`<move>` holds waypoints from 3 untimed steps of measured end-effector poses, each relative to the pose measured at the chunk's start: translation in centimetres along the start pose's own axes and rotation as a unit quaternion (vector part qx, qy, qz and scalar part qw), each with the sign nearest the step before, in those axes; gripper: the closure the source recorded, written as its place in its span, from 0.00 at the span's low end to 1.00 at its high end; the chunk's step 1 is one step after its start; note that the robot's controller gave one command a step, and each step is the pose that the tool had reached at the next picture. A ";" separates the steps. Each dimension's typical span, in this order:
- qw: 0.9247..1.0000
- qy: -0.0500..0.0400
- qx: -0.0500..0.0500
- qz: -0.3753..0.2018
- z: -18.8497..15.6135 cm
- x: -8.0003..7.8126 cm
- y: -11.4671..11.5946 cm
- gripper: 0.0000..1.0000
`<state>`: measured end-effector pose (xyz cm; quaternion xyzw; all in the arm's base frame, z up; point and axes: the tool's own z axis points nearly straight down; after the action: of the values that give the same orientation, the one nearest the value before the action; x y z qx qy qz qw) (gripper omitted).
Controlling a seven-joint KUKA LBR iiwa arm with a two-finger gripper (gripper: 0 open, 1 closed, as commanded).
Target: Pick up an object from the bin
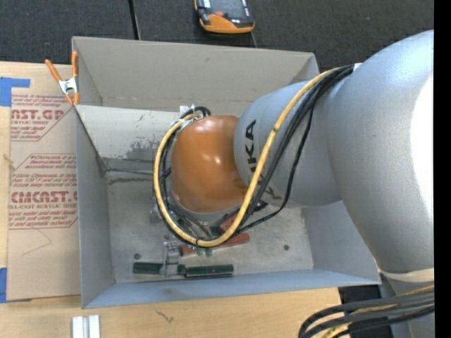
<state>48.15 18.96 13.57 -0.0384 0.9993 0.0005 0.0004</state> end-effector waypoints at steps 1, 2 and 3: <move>0.999 -0.005 -0.001 -0.032 6.8 -0.1 0.8 0.00; 0.997 0.001 0.000 0.074 6.6 0.2 0.1 1.00; 0.997 0.001 0.000 0.074 6.6 0.2 0.1 1.00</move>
Offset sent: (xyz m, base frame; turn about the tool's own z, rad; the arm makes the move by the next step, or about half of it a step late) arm -0.0015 -0.0001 -0.0657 0.1490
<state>47.93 19.02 6.93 0.0361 0.9993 0.0005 -0.0009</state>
